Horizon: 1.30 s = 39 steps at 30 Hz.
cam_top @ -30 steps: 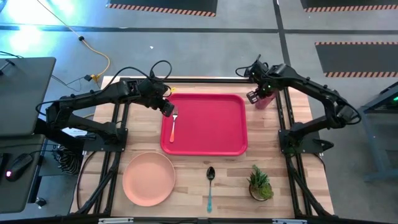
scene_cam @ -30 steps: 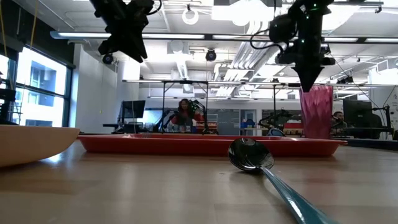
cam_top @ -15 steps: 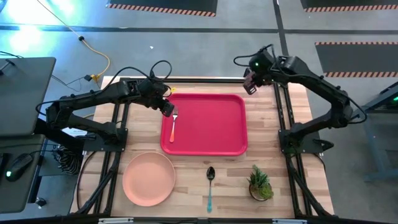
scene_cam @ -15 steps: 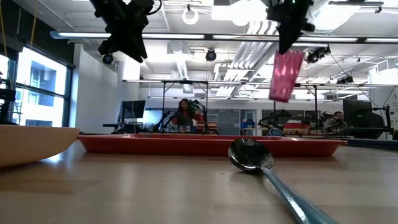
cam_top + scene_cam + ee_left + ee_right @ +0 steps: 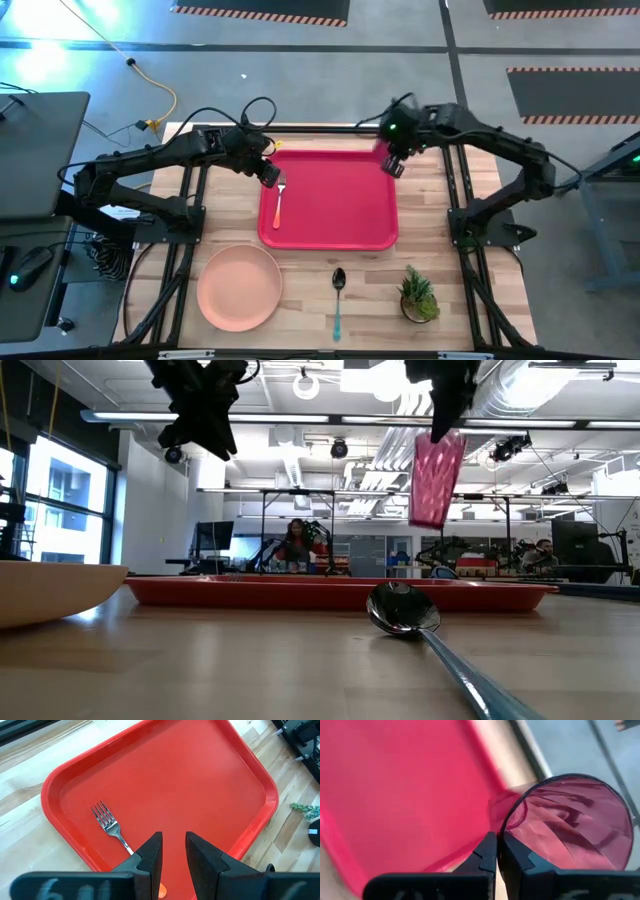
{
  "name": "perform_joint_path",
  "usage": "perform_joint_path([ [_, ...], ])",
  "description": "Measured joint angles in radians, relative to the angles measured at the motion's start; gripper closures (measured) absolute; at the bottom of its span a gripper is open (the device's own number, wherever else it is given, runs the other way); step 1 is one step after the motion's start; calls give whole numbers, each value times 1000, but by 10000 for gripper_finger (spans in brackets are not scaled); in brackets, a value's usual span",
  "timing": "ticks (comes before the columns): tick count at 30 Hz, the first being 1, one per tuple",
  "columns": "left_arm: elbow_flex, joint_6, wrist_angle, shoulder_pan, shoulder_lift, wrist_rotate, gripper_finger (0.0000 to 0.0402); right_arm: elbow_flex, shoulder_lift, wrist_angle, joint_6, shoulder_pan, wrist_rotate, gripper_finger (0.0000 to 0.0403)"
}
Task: Pick and place plate/cup/fork/spoon on tray
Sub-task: Put the cup on the tray to the right of the fork
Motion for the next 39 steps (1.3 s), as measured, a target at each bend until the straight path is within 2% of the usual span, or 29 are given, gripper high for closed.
perform_joint_path([
  [5, 0, -5, 0, 0, 0, 0, 326, 0, 89, -53, 19, 18, -26, 403],
  [12, 0, -5, 0, 0, 0, 0, 326, 0, 169, -4, 135, 19, -41, 403],
  [22, 0, -5, 0, 0, 0, 0, 326, -1, 187, 20, 340, 30, -35, 403],
  [25, 0, -5, 0, 0, 0, 0, 326, -41, 185, 66, 401, 40, -36, 403],
  [31, 0, -5, 0, 0, 0, 0, 326, -105, 187, 92, 430, 46, -23, 403],
  [39, 0, -5, 0, 0, 0, 0, 326, -105, 189, 143, 347, 43, -39, 403],
])
